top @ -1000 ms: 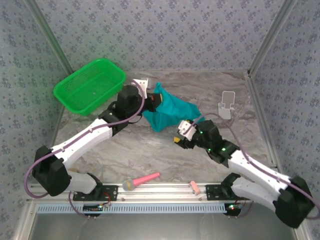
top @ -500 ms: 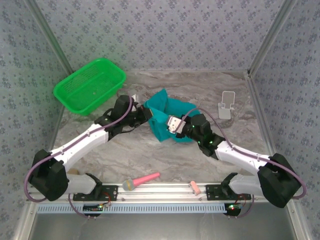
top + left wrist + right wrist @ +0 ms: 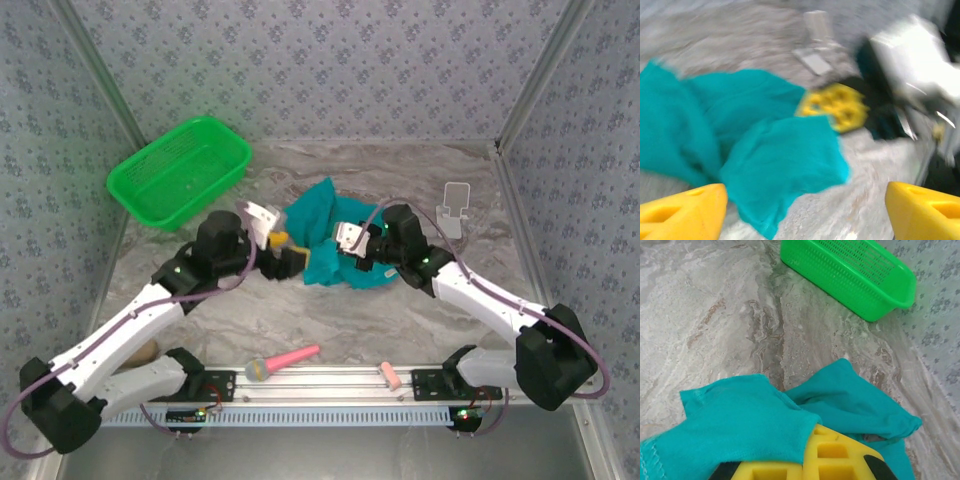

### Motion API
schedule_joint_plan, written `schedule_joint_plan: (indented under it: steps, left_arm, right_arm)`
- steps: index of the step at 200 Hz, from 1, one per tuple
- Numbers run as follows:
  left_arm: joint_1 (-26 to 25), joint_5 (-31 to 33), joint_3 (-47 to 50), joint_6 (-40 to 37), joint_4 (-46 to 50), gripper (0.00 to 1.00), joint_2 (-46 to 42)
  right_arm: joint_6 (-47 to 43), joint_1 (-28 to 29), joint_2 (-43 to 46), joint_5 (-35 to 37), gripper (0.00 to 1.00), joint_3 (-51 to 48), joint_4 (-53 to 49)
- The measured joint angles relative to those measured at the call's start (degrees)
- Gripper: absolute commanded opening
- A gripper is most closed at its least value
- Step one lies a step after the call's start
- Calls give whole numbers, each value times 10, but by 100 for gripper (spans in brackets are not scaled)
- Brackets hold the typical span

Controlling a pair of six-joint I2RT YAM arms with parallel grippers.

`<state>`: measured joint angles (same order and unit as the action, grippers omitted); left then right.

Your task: Fold the inside-out t-shirt

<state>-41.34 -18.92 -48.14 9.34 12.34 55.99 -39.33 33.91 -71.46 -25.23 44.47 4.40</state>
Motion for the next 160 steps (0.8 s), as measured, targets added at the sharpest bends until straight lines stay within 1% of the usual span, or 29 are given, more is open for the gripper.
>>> schedule_joint_plan:
  steps: [10,21,24,36,50,79,84,87,90,94,103,107,108,109,130,149,152,160]
  left_arm:
    - [-33,-9,1,-70,-7,88,8]
    - [-57,-10,1,-133,-18,98,29]
    - [-61,-10,1,-143,-20,99,35]
    - [-75,-5,1,-191,-30,100,75]
    - [-85,10,5,-225,-45,100,117]
    - [-103,59,14,-253,-104,99,179]
    - [-106,69,14,-252,-120,95,190]
    - [-107,73,14,-251,-129,90,196]
    - [-109,78,14,-250,-139,82,202]
    - [-111,83,14,-247,-154,66,210]
    - [-116,93,14,-242,-181,26,224]
    - [-118,96,14,-242,-191,6,229]
    - [-118,96,14,-242,-193,2,229]
    - [-118,96,14,-242,-196,0,230]
    - [-114,91,-6,-235,-189,0,233]
    - [-87,63,-59,-210,-157,0,233]
    - [-79,53,-70,-205,-152,0,233]
    - [-58,37,-91,-186,-143,0,233]
  right_arm:
    - [10,-8,-2,-11,0,7,-8]
    - [24,-17,-2,-26,0,11,-14]
    - [27,-19,-3,-29,0,11,-15]
    - [44,-28,-3,-44,0,12,-17]
    - [61,-37,-4,-58,0,12,-20]
    - [88,-43,-4,-81,0,14,-28]
    - [92,-43,-4,-83,0,14,-28]
    - [95,-43,-4,-85,0,15,-28]
    - [97,-43,-4,-87,0,15,-28]
    - [101,-43,-4,-88,0,14,-27]
    - [109,-45,-4,-91,7,14,-25]
    - [112,-46,-4,-92,10,14,-25]
    - [115,-47,-4,-92,12,14,-24]
    - [116,-47,-4,-92,13,14,-23]
    - [144,-66,-2,-79,36,7,2]
    - [169,-82,15,-35,44,-11,17]
    - [169,-85,19,-27,46,-14,19]
    - [177,-89,36,-10,48,-25,18]
